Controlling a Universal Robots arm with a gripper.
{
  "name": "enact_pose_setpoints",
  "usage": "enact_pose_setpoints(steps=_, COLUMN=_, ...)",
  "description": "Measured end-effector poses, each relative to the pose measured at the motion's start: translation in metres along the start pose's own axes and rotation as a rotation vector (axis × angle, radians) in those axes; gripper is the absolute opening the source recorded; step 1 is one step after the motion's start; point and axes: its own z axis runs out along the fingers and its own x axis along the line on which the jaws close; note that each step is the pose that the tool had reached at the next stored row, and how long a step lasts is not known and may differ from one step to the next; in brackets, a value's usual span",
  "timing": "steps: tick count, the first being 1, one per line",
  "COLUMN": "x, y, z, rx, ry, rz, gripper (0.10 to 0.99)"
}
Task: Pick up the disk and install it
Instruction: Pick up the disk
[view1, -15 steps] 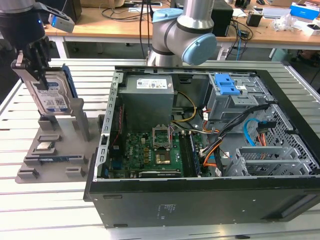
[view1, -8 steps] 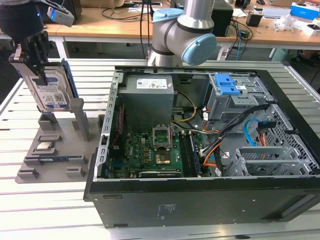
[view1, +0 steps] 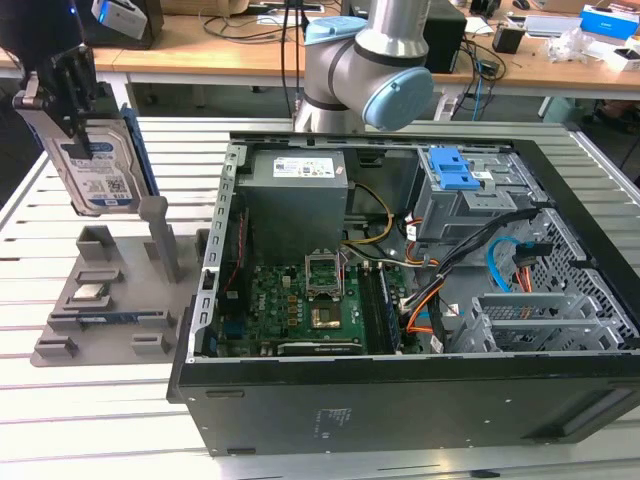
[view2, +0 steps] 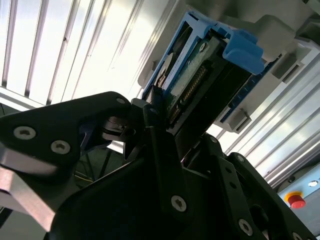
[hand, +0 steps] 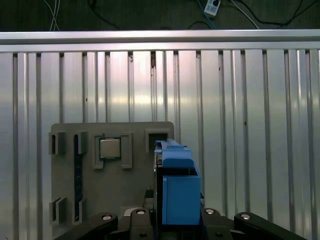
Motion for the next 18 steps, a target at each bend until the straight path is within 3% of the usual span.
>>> enact_pose_setpoints(steps=18, x=-0.0060, y=-0.0021, z=-0.0272, rx=-0.003, ry=0.0001, rz=0.000, gripper=0.361)
